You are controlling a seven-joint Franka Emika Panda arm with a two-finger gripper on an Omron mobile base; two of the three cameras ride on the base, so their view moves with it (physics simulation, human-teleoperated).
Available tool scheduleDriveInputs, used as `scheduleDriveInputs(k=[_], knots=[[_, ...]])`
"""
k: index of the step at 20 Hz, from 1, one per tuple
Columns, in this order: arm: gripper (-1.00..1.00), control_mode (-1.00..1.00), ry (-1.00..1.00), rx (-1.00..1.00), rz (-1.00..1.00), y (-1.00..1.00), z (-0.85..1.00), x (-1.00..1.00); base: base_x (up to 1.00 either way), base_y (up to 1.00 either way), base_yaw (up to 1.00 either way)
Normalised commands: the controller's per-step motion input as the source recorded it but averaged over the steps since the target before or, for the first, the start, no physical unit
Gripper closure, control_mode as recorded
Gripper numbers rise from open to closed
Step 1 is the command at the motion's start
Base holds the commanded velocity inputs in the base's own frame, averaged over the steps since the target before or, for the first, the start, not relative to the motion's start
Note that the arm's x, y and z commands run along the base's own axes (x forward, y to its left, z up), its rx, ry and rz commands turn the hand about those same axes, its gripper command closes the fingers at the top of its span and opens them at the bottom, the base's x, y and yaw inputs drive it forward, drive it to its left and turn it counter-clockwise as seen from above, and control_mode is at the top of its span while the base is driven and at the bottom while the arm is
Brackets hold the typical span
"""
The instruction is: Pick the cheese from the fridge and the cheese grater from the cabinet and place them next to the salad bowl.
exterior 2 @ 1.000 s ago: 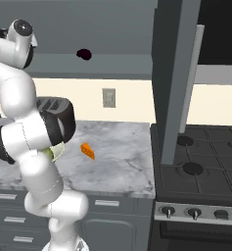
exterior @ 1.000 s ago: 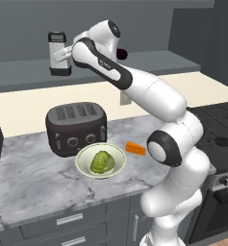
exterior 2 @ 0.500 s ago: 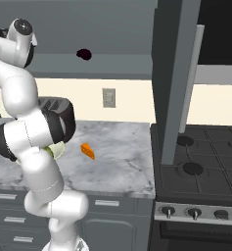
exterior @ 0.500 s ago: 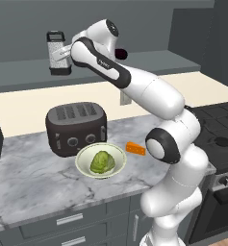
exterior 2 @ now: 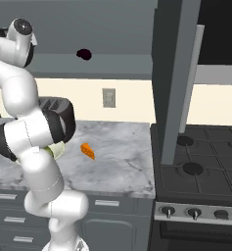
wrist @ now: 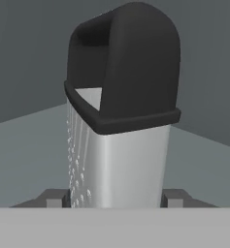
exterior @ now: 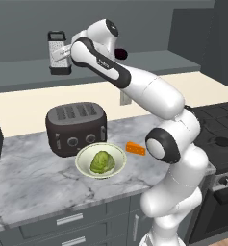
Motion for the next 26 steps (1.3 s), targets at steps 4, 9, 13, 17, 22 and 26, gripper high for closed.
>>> scheduleDriveInputs(k=[4,9,13,17,22,26], knots=[[1.00,-1.00,-0.02,0.00,-0.03,-0.10,0.00,-0.35,0.00,0.00,0.00],[1.00,-1.00,-0.01,0.02,-0.14,-0.49,0.00,-0.51,0.00,0.00,0.00],[1.00,-1.00,0.00,0.01,-0.17,-0.59,0.00,-0.59,0.00,0.00,0.00],[1.00,-1.00,-0.01,0.01,-0.15,-0.53,0.00,-0.67,0.00,0.00,0.00],[1.00,-1.00,-0.12,0.00,-0.14,-0.45,0.01,-0.79,0.00,0.00,0.00],[1.00,-1.00,-0.06,0.00,-0.16,-0.59,0.03,-0.58,0.00,0.00,0.00]])
